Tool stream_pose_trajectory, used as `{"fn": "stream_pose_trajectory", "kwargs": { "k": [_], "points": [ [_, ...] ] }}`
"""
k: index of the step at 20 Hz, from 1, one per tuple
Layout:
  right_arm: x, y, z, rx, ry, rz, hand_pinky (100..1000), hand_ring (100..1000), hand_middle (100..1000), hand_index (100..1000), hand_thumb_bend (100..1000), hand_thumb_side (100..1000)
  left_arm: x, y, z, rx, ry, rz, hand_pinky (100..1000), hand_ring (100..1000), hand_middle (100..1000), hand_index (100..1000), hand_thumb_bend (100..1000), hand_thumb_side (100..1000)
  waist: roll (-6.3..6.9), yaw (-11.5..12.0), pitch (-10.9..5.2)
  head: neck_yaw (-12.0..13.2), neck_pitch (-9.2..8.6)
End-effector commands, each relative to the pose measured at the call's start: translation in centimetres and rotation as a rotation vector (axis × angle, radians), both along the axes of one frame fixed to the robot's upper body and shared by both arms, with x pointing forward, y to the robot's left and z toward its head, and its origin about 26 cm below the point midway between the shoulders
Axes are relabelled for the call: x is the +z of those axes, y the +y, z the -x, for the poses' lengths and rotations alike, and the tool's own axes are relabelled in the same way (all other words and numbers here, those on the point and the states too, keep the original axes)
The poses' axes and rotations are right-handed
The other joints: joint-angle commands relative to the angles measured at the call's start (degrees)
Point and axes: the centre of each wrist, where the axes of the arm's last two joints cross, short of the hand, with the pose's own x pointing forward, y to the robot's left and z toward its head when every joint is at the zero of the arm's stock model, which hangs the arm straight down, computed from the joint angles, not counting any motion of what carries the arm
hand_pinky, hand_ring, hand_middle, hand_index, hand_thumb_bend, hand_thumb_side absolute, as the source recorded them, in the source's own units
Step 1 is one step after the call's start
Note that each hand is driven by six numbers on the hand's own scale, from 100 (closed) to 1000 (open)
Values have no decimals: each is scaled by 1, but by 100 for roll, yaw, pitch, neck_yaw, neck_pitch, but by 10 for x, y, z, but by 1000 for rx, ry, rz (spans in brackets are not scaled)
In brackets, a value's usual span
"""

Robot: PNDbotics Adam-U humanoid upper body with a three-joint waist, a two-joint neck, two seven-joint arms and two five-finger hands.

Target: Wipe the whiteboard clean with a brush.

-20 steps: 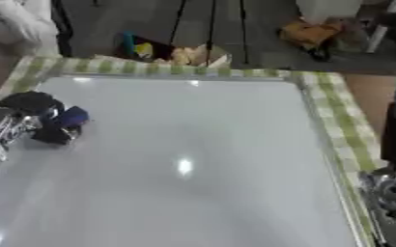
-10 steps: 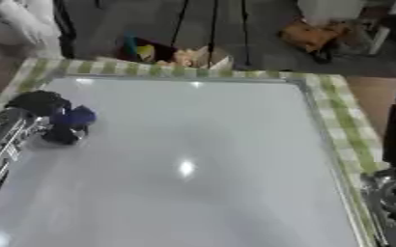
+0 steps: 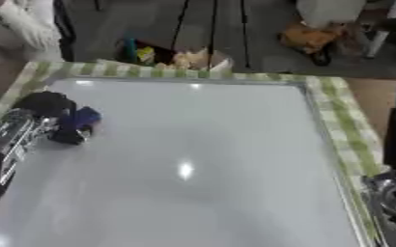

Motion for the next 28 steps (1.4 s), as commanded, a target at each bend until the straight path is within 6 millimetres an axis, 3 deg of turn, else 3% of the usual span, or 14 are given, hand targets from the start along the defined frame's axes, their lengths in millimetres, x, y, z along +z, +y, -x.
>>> {"fn": "stream_pose_trajectory", "kwargs": {
  "k": [1, 18, 28],
  "points": [
    [6, -1, 2, -1, -22, -2, 843, 921, 657, 857, 100, 1000, -6, -12, 1, -49, 34, -13, 238, 428, 387, 616, 100, 740, 5, -19, -64, 18, -16],
    [7, 0, 2, 0, -22, 2, 842, 921, 657, 856, 100, 1000, 4, -27, 7, -135, 24, -4, 227, 424, 383, 614, 100, 750, 10, -32, -62, 33, -16],
    [7, 0, 2, 1, -22, 1, 842, 921, 658, 856, 100, 1000, -4, 5, -7, 73, 31, 65, 224, 420, 381, 612, 100, 750, 4, -38, -84, 30, -24]
  ]
}}
